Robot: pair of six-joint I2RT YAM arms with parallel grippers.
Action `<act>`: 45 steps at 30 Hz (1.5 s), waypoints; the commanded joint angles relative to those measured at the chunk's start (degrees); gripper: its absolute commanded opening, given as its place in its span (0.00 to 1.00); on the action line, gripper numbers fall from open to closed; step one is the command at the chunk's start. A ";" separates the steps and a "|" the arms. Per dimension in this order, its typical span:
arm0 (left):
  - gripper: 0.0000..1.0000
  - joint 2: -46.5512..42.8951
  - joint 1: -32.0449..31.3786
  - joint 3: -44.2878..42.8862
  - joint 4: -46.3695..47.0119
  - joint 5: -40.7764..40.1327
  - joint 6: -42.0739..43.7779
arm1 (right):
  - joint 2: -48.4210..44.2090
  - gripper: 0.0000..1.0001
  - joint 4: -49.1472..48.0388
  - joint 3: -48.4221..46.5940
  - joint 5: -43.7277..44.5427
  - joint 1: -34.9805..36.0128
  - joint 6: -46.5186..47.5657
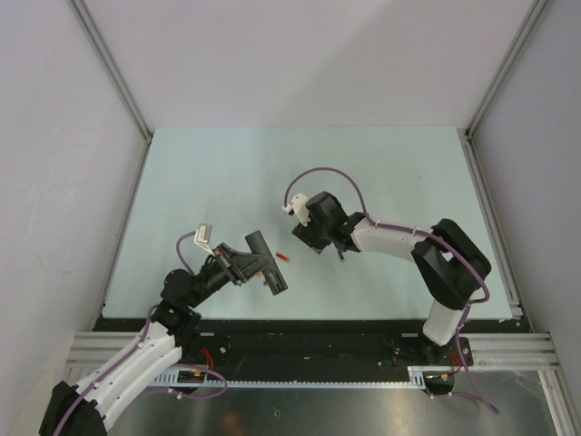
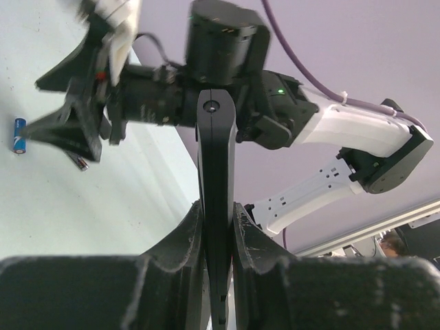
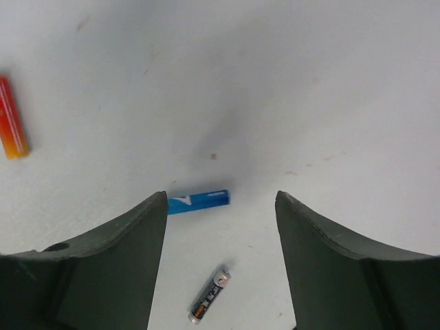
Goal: Load the batteries into the remote control
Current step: Adjust the battery at the center of the board.
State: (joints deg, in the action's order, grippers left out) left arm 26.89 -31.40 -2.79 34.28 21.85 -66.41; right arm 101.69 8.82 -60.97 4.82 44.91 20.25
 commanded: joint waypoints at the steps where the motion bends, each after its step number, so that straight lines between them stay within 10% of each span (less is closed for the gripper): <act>1: 0.00 -1.14 -0.33 1.91 0.52 0.74 1.02 | -8.60 0.69 -8.11 -1.61 10.00 -0.61 -12.58; 2: 0.00 -1.40 -0.33 1.91 0.44 0.65 0.93 | -9.22 0.70 -8.29 -1.61 12.21 -0.61 -14.95; 3: 0.00 -1.58 -0.42 1.99 0.35 0.48 0.93 | -9.66 0.99 -8.29 -1.96 14.06 -0.70 -17.59; 8: 0.00 -2.20 -0.33 2.35 -0.44 -1.54 0.58 | -11.25 1.00 -0.75 -3.89 11.82 -5.43 -48.43; 17: 0.00 -0.79 -0.33 2.35 -1.24 -3.65 0.14 | -7.04 0.86 6.38 -5.47 5.28 -6.06 -67.86; 25: 0.00 0.09 -0.33 2.35 -1.76 -4.18 -0.03 | -4.57 0.59 11.31 -5.83 20.04 -1.93 -73.86; 27: 0.00 -0.18 -0.33 2.35 -1.94 -4.44 -0.03 | -6.15 0.64 8.69 -5.57 21.89 0.00 -70.71; 29: 0.00 -0.26 -0.33 3.83 -2.03 -4.71 -0.12 | -7.55 0.99 6.40 -5.22 23.82 2.10 -70.00; 33: 0.00 -0.09 -0.33 3.84 -2.11 -4.97 -0.30 | -12.91 1.00 -13.42 2.77 13.22 0.98 -65.70; 39: 0.00 -0.96 -0.33 4.10 -2.38 -5.32 -0.47 | -12.31 0.98 -15.41 2.79 7.58 -2.01 -71.31; 45: 0.00 -1.23 -0.33 4.19 -2.90 -5.41 -0.65 | -7.30 0.80 8.97 -7.84 18.64 -0.69 -75.87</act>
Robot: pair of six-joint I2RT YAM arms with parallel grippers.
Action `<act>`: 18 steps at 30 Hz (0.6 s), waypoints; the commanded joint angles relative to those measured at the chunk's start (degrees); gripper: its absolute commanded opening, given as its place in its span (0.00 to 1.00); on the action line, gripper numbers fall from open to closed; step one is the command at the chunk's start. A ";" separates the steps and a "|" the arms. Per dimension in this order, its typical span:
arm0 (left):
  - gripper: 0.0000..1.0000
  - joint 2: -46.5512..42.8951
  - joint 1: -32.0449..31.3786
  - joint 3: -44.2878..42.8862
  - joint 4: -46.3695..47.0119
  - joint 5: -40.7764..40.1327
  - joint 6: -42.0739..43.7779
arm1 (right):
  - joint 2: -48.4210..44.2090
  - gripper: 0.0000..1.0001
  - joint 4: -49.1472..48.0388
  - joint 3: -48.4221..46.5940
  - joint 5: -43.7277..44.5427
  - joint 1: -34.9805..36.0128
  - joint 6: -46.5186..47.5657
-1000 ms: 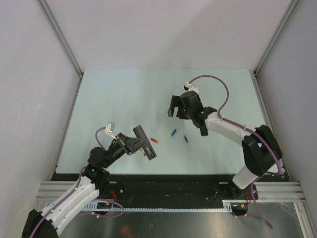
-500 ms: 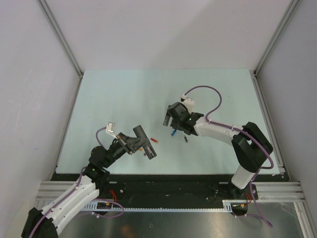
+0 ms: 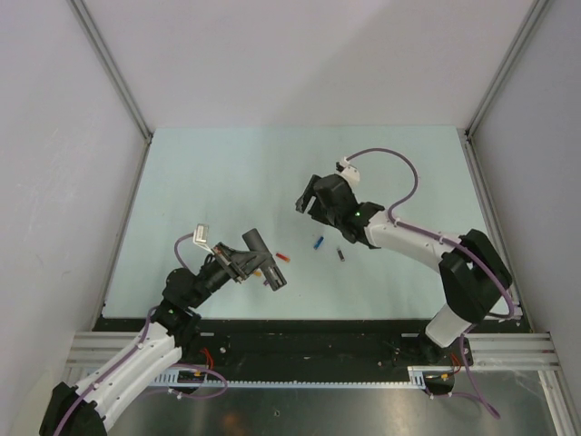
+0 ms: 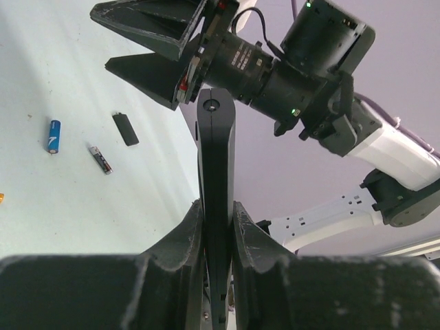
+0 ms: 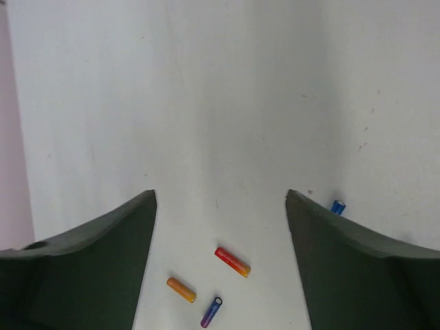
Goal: Load the batteries into the remote control
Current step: Adjust the battery at the center of the board.
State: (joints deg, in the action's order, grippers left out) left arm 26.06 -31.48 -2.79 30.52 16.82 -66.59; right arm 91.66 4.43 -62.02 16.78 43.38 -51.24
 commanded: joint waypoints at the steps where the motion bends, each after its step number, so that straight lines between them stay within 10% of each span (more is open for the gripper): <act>1: 0.00 -0.40 -0.33 4.02 0.85 -0.38 -0.39 | 3.35 0.74 14.63 -7.32 7.39 0.75 -5.17; 18: 0.00 -0.31 -0.24 4.28 0.24 -0.38 -0.21 | 12.22 0.47 24.14 -9.52 5.91 -1.10 -11.69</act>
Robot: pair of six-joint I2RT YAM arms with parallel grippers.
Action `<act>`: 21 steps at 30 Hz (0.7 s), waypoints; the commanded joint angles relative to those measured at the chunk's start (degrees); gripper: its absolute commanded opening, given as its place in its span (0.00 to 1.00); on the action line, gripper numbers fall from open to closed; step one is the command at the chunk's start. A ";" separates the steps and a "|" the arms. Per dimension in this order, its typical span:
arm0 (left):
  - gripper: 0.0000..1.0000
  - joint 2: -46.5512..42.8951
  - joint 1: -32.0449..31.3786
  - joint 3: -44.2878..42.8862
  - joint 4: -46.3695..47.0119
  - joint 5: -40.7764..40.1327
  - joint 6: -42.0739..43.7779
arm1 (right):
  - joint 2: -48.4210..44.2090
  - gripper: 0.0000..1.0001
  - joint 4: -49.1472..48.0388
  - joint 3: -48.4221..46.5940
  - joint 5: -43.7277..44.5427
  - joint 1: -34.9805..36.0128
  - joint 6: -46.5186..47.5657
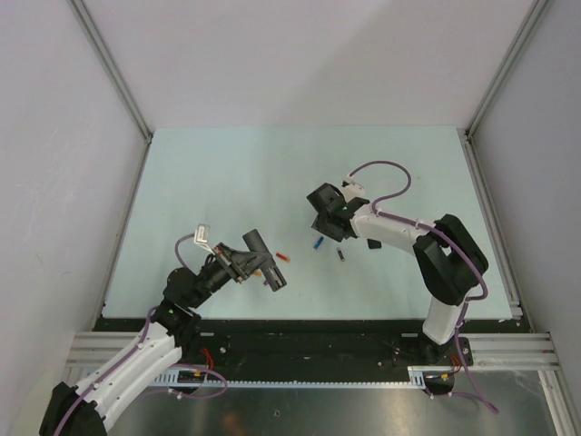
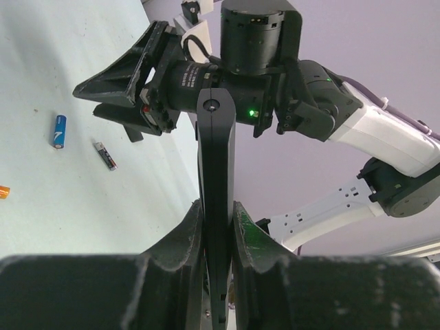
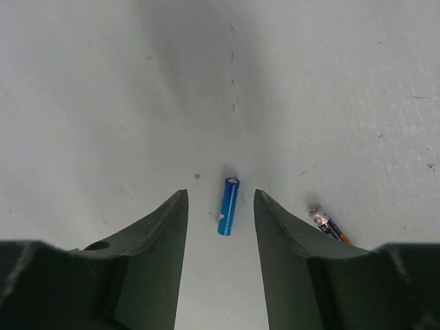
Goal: Load the batteries into the remote control
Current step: Adjust the battery at the center of the board, then pick up the battery from the center of the board.
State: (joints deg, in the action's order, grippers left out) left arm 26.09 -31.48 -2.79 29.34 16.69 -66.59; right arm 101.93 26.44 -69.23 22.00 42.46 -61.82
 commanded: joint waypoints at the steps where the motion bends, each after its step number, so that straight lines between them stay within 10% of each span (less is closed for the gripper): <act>1: 0.00 -0.25 -0.24 4.37 1.42 -0.25 -0.30 | 2.22 0.47 1.95 -2.31 -0.02 -0.18 -0.93; 21: 0.00 0.63 -0.24 3.67 1.16 -0.08 0.23 | 7.05 0.39 -0.68 -2.31 -2.05 -0.53 -0.40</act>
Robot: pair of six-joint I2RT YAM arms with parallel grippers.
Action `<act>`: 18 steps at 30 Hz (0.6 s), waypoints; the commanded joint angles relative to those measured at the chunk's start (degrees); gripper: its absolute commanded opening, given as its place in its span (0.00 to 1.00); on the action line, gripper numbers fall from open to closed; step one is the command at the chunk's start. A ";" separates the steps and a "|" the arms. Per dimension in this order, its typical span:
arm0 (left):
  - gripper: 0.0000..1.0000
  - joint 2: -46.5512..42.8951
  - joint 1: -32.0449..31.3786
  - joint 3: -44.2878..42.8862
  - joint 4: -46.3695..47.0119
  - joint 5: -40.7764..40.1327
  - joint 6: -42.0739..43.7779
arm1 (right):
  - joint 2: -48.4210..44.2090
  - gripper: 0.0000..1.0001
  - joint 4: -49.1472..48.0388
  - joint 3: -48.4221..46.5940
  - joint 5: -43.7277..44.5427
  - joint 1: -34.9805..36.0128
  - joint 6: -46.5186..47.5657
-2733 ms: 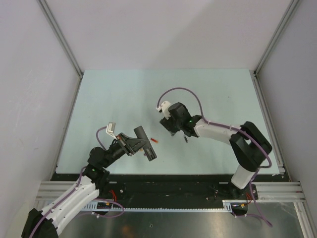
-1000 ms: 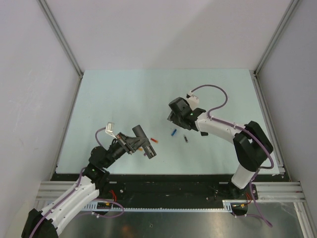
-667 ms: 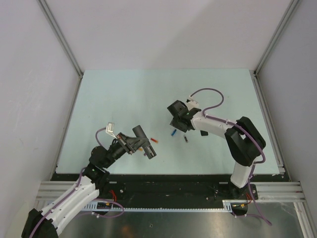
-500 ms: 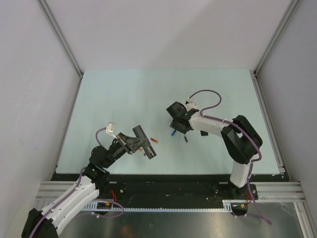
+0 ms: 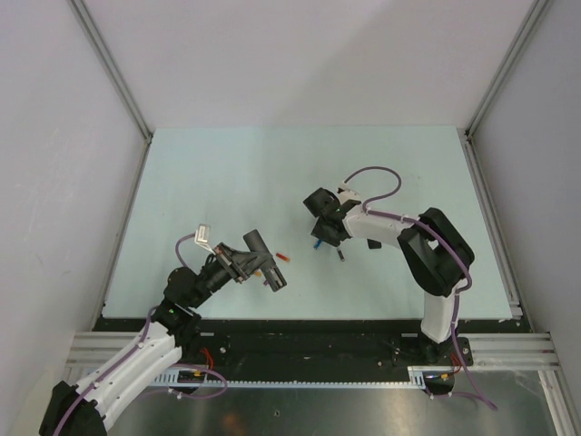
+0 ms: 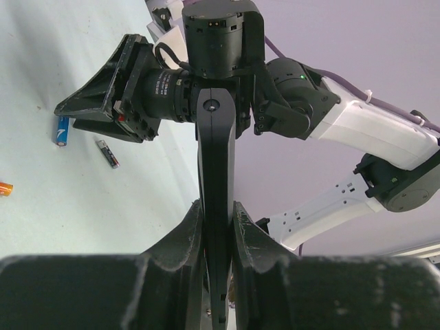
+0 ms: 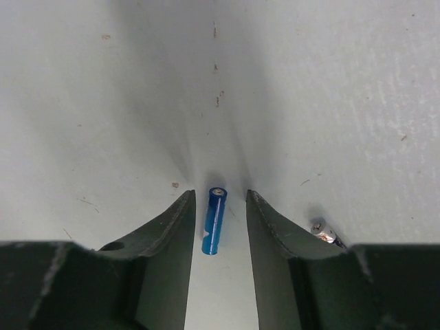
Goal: Load the batteries into the remote control
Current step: Pick up the battery from the center of the board.
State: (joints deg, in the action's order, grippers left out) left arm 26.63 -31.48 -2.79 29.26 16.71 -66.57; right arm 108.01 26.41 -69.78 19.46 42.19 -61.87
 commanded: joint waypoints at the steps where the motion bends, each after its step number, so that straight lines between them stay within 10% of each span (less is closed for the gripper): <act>1: 0.00 0.00 -0.24 3.75 1.16 -0.10 0.29 | 1.15 0.39 -0.49 -1.85 0.49 -0.36 -0.36; 18: 0.00 -0.70 -0.24 3.93 0.80 -0.19 0.65 | 3.53 0.33 2.41 -2.64 0.93 0.34 -0.18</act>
State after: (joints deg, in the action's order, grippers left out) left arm 26.57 -31.51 -2.79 29.17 16.69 -66.48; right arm 109.25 26.30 -71.13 19.27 42.26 -61.84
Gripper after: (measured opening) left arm 0.206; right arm 0.328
